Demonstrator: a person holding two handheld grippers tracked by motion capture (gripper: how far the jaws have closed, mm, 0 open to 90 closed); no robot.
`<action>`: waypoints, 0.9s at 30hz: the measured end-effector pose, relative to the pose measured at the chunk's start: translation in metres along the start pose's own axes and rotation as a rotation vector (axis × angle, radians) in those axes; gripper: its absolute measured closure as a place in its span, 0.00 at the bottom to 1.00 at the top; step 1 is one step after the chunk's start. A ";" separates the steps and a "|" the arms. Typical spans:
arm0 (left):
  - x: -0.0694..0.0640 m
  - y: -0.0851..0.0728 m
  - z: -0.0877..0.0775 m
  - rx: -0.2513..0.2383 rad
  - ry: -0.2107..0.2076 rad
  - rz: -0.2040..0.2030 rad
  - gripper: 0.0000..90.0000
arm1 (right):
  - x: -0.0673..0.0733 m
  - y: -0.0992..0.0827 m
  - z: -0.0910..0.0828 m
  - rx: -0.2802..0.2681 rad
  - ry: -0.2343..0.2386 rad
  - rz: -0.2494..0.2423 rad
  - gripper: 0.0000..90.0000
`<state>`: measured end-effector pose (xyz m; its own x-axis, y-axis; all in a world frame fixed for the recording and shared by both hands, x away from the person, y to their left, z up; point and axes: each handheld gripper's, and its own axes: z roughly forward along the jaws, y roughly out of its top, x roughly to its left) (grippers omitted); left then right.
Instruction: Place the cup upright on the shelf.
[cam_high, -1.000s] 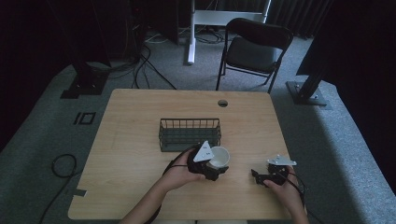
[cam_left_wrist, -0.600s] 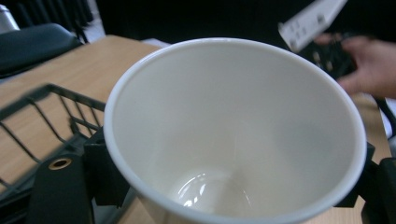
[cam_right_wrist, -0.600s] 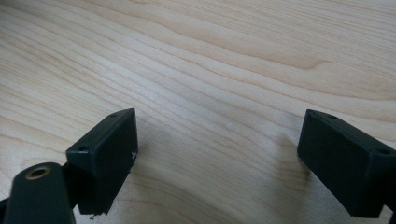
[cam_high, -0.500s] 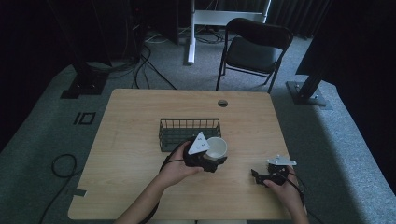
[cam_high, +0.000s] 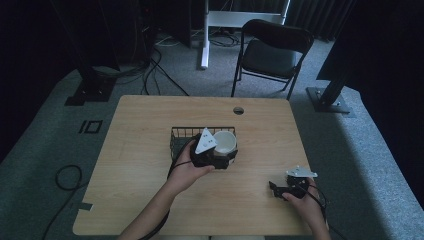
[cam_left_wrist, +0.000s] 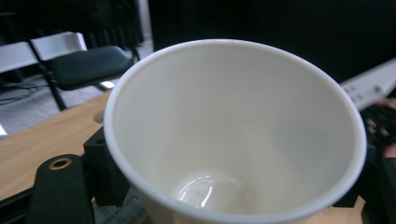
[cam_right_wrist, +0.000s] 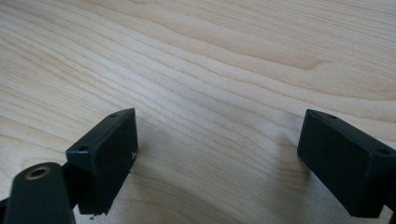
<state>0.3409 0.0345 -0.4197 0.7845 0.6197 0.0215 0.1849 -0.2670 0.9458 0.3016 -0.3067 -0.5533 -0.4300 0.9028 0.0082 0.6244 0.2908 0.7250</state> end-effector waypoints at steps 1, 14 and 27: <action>0.001 0.002 0.000 -0.013 0.011 -0.009 0.24 | 0.000 0.000 0.000 0.000 0.000 0.000 0.13; 0.021 0.018 0.003 -0.053 0.183 -0.061 0.24 | 0.000 0.000 0.000 0.000 0.000 0.000 0.13; 0.036 0.003 0.022 0.009 0.376 -0.122 0.24 | 0.000 0.000 0.000 0.000 0.000 0.000 0.13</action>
<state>0.3828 0.0395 -0.4236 0.4852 0.8739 0.0276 0.2703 -0.1800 0.9458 0.3016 -0.3066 -0.5533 -0.4299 0.9029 0.0084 0.6245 0.2906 0.7249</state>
